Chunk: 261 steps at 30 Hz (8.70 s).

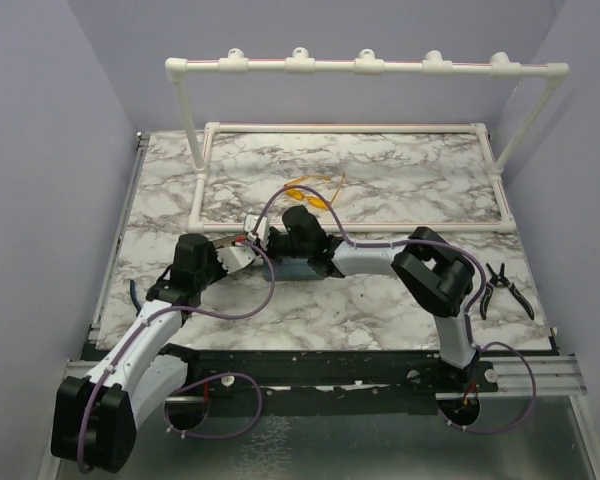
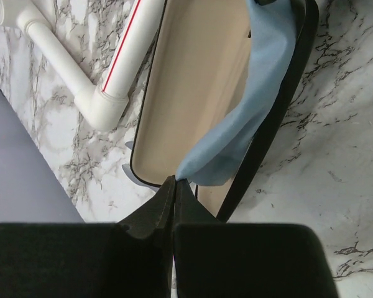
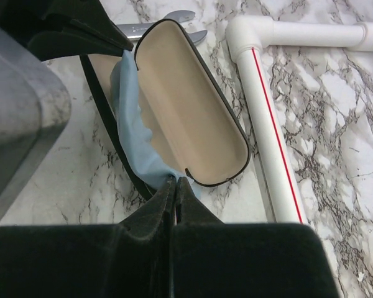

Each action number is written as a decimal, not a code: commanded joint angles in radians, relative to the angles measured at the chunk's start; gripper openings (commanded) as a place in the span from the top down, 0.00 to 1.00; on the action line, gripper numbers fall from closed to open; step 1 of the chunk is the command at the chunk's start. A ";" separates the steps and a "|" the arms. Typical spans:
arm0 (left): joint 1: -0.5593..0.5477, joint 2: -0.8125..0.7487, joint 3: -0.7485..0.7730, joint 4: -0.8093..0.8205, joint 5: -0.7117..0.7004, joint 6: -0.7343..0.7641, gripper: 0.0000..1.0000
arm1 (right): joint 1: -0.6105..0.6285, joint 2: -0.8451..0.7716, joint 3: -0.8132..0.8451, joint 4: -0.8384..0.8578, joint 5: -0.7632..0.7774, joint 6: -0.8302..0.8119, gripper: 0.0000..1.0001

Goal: Organize the sunglasses
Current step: Place the glasses cleaning cloth in the sunglasses case, then fold the sunglasses at the center of the board.

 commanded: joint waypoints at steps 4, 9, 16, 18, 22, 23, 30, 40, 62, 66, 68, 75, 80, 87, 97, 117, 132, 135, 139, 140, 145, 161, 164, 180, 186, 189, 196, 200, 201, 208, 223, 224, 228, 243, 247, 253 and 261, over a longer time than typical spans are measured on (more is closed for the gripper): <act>0.022 0.012 -0.034 0.052 0.016 0.018 1.00 | 0.004 0.017 0.016 -0.044 -0.018 -0.033 1.00; 0.042 0.027 -0.027 0.103 -0.040 0.023 1.00 | 0.005 0.043 0.065 -0.041 -0.011 -0.023 1.00; 0.052 0.034 -0.019 0.148 -0.075 0.067 1.00 | 0.003 0.083 0.155 -0.061 0.030 -0.049 1.00; 0.052 0.034 -0.027 0.148 -0.073 0.070 1.00 | 0.003 0.085 0.154 -0.071 0.015 -0.056 0.99; 0.056 0.036 -0.046 0.166 -0.093 0.081 1.00 | 0.004 0.069 0.114 -0.085 0.014 -0.055 1.00; 0.057 0.036 -0.046 0.169 -0.094 0.086 1.00 | 0.006 0.064 0.103 -0.090 0.015 -0.056 1.00; 0.058 0.041 -0.071 0.103 -0.061 0.115 1.00 | 0.018 0.083 0.132 -0.228 -0.059 -0.069 1.00; 0.058 0.043 -0.066 -0.027 -0.005 0.109 1.00 | 0.018 0.062 0.129 -0.331 -0.050 0.017 0.99; 0.065 0.061 -0.089 0.099 -0.054 0.228 1.00 | 0.037 0.138 0.206 -0.342 -0.048 0.048 0.99; 0.067 0.063 -0.103 0.103 -0.055 0.269 1.00 | 0.037 0.148 0.220 -0.362 -0.038 0.050 0.99; 0.068 0.066 -0.116 0.112 -0.055 0.285 1.00 | 0.036 0.150 0.225 -0.372 -0.037 0.051 1.00; 0.068 0.065 -0.138 0.109 -0.038 0.310 1.00 | 0.037 0.140 0.218 -0.393 -0.050 0.031 0.99; 0.068 0.065 -0.162 0.109 -0.045 0.325 1.00 | 0.038 0.148 0.226 -0.401 -0.078 0.035 0.99; 0.068 0.066 -0.175 0.135 -0.032 0.336 1.00 | 0.038 0.152 0.239 -0.416 -0.089 0.033 0.92; 0.067 0.050 -0.130 0.052 -0.017 0.321 0.75 | 0.037 0.119 0.210 -0.415 -0.124 0.010 0.76; 0.068 -0.029 -0.054 -0.158 0.006 0.318 0.38 | -0.005 -0.069 0.072 -0.326 -0.203 0.058 0.53; 0.068 -0.068 0.052 -0.287 0.078 0.284 0.29 | -0.056 -0.142 -0.030 -0.310 -0.053 0.121 0.49; 0.068 -0.081 0.056 -0.299 0.090 0.295 0.28 | -0.061 -0.150 -0.044 -0.306 -0.033 0.125 0.49; 0.068 -0.078 0.082 -0.321 0.096 0.286 0.27 | -0.066 -0.170 -0.061 -0.308 -0.018 0.125 0.48; 0.068 -0.076 0.091 -0.324 0.100 0.276 0.27 | -0.069 -0.174 -0.066 -0.307 -0.011 0.124 0.48; 0.068 -0.025 0.169 -0.288 0.082 0.077 0.27 | -0.080 -0.190 -0.084 -0.315 0.048 0.133 0.48; 0.075 -0.105 0.227 -0.051 -0.022 -0.815 0.18 | -0.244 -0.252 0.018 -0.414 0.369 0.424 0.47; 0.080 -0.138 0.166 0.059 0.008 -0.917 0.15 | -0.322 -0.238 0.092 -0.509 0.447 0.507 0.43; 0.105 -0.256 -0.089 0.348 0.149 -1.086 0.13 | -0.429 0.028 0.368 -0.690 0.032 -0.123 0.41; 0.104 -0.299 -0.125 0.398 0.177 -1.097 0.13 | -0.429 0.226 0.610 -0.914 0.021 -0.215 0.39; 0.105 -0.322 -0.139 0.406 0.176 -1.098 0.13 | -0.429 0.257 0.628 -0.929 0.013 -0.227 0.43; 0.105 -0.335 -0.151 0.433 0.179 -1.102 0.13 | -0.429 0.261 0.592 -0.905 -0.002 -0.233 0.70; 0.105 -0.339 -0.155 0.441 0.198 -1.109 0.13 | -0.428 0.252 0.593 -0.907 0.001 -0.241 0.87; 0.105 -0.343 -0.158 0.448 0.212 -1.114 0.13 | -0.429 0.243 0.593 -0.909 -0.004 -0.245 0.90; 0.105 -0.390 -0.197 0.538 0.329 -1.173 0.13 | -0.428 0.125 0.582 -0.901 -0.045 -0.281 0.99; 0.104 -0.376 -0.080 0.677 0.717 -1.302 0.14 | -0.396 -0.476 0.111 -0.596 -0.586 -0.093 1.00; 0.105 -0.370 -0.068 0.709 0.756 -1.334 0.13 | -0.386 -0.518 0.062 -0.532 -0.604 -0.055 0.99; 0.088 -0.321 0.022 0.834 0.867 -1.407 0.11 | -0.332 -0.656 -0.081 -0.313 -0.603 0.071 0.99; -0.056 -0.225 0.171 0.918 0.889 -1.506 0.47 | -0.244 -0.732 -0.200 0.093 -0.690 0.302 0.99; -0.057 -0.226 0.191 0.963 0.877 -1.552 0.64 | -0.244 -0.737 -0.214 0.127 -0.687 0.311 0.99; -0.056 -0.223 0.184 1.008 0.859 -1.561 0.53 | -0.244 -0.740 -0.223 0.186 -0.720 0.353 1.00; -0.076 -0.216 0.181 1.102 0.915 -1.540 0.53 | -0.234 -0.745 -0.242 0.267 -0.735 0.385 0.99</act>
